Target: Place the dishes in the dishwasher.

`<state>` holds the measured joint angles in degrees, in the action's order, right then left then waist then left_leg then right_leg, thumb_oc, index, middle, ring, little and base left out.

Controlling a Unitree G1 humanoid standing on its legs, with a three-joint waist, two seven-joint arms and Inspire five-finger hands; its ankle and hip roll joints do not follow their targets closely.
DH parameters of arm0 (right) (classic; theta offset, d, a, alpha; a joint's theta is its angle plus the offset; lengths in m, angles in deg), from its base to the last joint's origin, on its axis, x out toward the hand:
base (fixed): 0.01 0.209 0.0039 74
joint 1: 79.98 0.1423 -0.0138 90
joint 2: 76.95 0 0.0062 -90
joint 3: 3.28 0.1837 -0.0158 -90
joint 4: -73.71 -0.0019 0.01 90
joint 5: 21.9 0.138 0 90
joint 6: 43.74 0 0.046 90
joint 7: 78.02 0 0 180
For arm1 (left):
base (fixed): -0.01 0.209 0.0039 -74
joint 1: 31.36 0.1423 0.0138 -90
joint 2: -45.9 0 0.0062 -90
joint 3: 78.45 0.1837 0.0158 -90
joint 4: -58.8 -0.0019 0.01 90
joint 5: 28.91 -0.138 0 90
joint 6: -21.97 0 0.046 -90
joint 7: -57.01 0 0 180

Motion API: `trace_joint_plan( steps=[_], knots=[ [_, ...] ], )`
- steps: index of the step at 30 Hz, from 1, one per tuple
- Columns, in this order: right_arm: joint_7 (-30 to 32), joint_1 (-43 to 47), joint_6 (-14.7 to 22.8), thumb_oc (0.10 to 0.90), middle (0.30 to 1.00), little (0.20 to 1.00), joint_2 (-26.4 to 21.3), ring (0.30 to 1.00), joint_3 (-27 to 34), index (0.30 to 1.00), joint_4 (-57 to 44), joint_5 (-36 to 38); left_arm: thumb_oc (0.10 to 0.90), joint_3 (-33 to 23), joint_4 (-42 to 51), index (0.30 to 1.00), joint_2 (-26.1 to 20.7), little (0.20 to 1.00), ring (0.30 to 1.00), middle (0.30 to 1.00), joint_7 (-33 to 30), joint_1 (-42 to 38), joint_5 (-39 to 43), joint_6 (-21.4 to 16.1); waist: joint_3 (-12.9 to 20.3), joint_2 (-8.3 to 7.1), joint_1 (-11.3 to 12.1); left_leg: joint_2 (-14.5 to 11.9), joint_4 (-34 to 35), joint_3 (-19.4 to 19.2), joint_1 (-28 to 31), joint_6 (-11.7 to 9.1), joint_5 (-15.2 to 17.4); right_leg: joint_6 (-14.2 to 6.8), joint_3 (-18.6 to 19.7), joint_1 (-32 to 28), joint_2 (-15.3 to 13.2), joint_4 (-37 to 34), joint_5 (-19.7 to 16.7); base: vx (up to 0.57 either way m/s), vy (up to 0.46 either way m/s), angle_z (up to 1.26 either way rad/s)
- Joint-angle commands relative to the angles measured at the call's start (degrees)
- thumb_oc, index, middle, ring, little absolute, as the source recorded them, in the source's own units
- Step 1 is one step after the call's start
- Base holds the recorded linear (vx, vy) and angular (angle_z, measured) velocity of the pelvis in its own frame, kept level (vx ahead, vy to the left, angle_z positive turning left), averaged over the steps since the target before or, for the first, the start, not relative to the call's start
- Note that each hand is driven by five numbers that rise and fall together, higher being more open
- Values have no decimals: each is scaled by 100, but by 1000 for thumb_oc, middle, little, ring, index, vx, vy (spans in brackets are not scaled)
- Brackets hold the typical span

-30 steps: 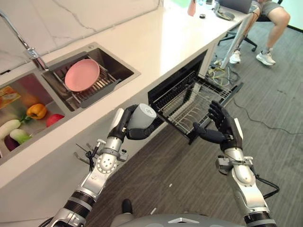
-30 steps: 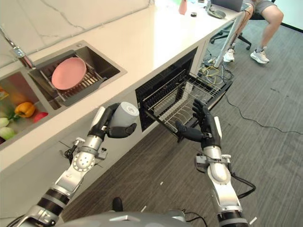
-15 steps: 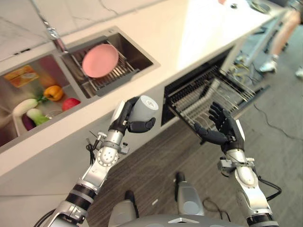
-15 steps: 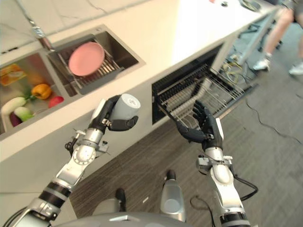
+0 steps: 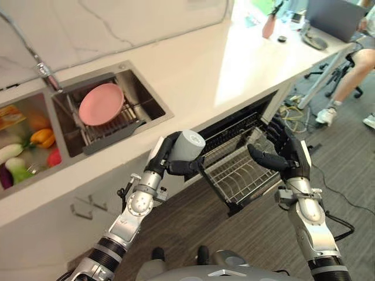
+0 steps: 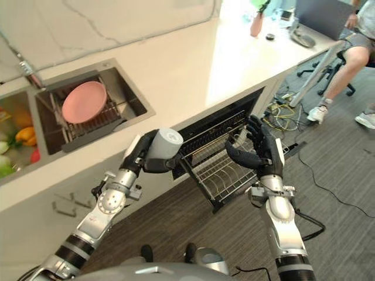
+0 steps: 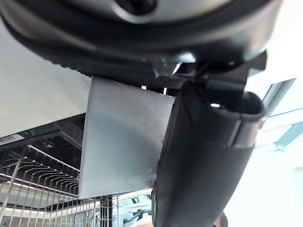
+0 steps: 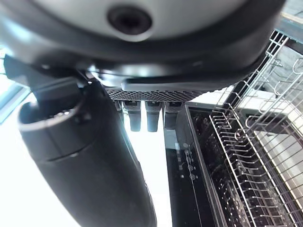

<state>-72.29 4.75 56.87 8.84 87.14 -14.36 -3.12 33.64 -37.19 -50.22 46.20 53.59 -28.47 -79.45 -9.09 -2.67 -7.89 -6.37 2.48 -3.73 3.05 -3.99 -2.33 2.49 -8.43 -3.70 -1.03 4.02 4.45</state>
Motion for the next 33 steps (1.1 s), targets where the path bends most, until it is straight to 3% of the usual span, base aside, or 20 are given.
trace_joint_plan(
  steps=[1, 5, 13, 20, 33],
  knots=[
    [-152, 145, 674, 800, 900, 900, 4, 900, 68, 900, -658, 296, 400, -302, 178, 300, 14, 300, 300, 300, -139, -995, 151, -626, 494, 24, 39, 12, -139, -247, 347, -76, 548, -1190, -39, -99, -1170, -261, -316, 62, 57, -46],
    [-225, 141, 675, 800, 900, 900, 52, 900, 5, 900, -736, 456, 400, -209, 147, 300, 48, 300, 300, 300, -118, -1064, 109, -616, 516, 41, -9, 58, -16, -301, 480, -30, 570, -1226, 90, -76, -1183, -328, -381, 29, 32, -24],
    [-853, 245, 672, 800, 900, 900, 321, 900, -808, 900, -1352, 2572, 400, 202, -88, 300, 243, 300, 300, 300, -202, -1383, 167, -535, 554, -16, -55, 105, 44, -727, 725, 52, 695, -1332, 492, 49, -1158, -694, -654, 24, 20, -40],
    [-831, 330, 587, 800, 900, 900, 278, 900, -1310, 900, -1581, 3339, 400, 574, -239, 300, 471, 300, 300, 300, -300, -1865, 173, -478, 575, -43, -66, 92, 38, -786, 770, 32, 706, -1343, 513, 25, -1142, -819, -699, 19, -5, -10],
    [-533, 662, 275, 800, 900, 900, -27, 900, -1653, 900, -1353, 3019, 400, 990, -371, 300, 611, 300, 300, 300, -228, -2253, -183, -398, 565, -64, -6, 103, 70, -660, 748, 28, 693, -1340, 356, -49, -1159, -867, -688, 1, -2, 2]
  ],
)
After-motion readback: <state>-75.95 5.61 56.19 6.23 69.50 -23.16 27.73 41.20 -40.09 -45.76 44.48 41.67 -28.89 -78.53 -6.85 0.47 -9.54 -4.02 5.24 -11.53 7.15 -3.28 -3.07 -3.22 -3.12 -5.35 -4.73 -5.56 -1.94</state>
